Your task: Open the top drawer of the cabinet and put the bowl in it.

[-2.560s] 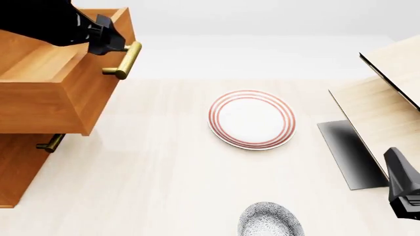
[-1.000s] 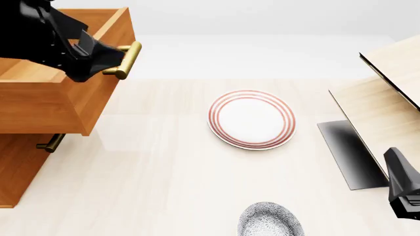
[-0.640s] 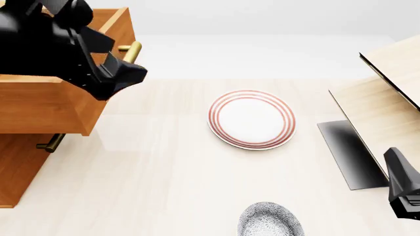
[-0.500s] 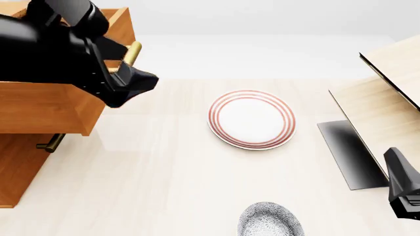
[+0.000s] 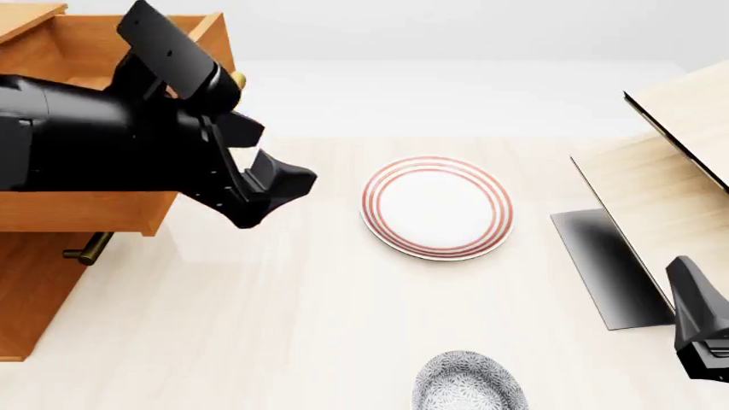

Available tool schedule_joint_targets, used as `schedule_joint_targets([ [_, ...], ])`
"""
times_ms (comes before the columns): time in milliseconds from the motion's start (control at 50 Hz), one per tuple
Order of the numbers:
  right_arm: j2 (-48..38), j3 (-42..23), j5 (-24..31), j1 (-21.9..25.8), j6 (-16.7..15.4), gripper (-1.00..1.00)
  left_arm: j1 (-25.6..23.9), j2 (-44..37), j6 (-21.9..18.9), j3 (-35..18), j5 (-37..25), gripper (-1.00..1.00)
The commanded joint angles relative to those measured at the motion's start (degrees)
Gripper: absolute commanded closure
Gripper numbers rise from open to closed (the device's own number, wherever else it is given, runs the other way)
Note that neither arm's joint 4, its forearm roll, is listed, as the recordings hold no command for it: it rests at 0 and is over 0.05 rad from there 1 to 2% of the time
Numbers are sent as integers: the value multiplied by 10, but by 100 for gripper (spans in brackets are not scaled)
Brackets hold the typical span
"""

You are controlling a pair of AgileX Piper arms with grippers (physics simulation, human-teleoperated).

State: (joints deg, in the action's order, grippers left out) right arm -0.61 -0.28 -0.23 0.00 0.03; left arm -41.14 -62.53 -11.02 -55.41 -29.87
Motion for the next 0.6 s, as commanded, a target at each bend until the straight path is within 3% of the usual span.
schedule_joint_targets([
  [20, 1, 0, 1, 0, 0, -100, -24, -18, 35, 26, 34, -100],
  [120, 1, 0, 1, 0, 0, -100, -50, -49, 70, 18, 52, -100],
  [600, 1, 0, 1, 0, 0, -100, -80, -91, 130, 52, 115, -100],
])
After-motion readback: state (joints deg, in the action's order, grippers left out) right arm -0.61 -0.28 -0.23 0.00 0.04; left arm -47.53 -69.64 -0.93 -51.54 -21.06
